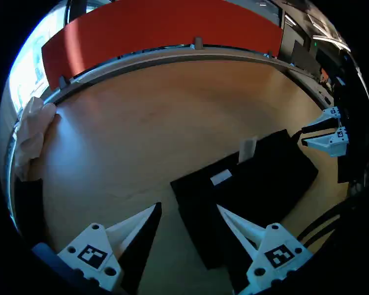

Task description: Fold towel

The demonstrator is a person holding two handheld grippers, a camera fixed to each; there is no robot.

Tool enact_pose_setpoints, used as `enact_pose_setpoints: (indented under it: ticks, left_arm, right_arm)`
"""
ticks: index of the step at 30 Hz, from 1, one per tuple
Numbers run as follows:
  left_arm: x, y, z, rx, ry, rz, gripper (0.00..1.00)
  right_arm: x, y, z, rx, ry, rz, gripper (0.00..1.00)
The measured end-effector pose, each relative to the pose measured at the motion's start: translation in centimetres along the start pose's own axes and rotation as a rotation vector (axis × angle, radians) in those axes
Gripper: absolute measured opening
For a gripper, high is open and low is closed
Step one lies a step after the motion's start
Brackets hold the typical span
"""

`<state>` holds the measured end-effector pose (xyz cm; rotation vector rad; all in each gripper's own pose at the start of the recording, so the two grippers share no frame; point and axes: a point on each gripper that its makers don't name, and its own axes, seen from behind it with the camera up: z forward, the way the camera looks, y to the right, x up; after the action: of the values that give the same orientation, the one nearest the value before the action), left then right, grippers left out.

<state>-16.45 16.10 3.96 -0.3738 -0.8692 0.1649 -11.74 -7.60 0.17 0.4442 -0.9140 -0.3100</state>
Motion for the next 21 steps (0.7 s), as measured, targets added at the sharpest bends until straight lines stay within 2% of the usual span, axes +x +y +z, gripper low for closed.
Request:
enact_pose_setpoints:
  ticks: [1,5,9,13,15,19,21]
  left_arm:
    - [0.2,-0.3,0.0,0.007,0.003,-0.004,0.8]
    - [1.0,-1.3,-0.2,0.033,0.024,-0.024,0.91]
    - [1.8,-2.2,-0.6,0.052,0.044,-0.045,0.91]
    - [2.6,-3.5,-1.1,0.083,0.061,-0.046,0.91]
    - [3.0,-4.0,-1.5,0.096,0.069,-0.042,0.91]
    - [3.3,-4.2,-2.7,0.096,0.09,-0.046,0.91]
    - [3.2,-4.1,-3.3,0.091,0.098,-0.052,0.91]
  right_arm:
    - [0.1,0.1,0.0,-0.004,0.005,-0.002,0.59]
    - [0.7,0.4,0.0,-0.015,0.025,-0.006,0.66]
    - [1.5,1.0,0.1,-0.038,0.044,-0.001,0.68]
    - [2.1,1.5,0.2,-0.052,0.054,0.01,0.77]
    - [2.3,1.6,0.3,-0.052,0.057,0.014,0.77]
    - [2.8,1.5,0.0,-0.052,0.073,0.001,0.86]
    - [2.9,1.5,-0.2,-0.053,0.076,-0.008,0.87]
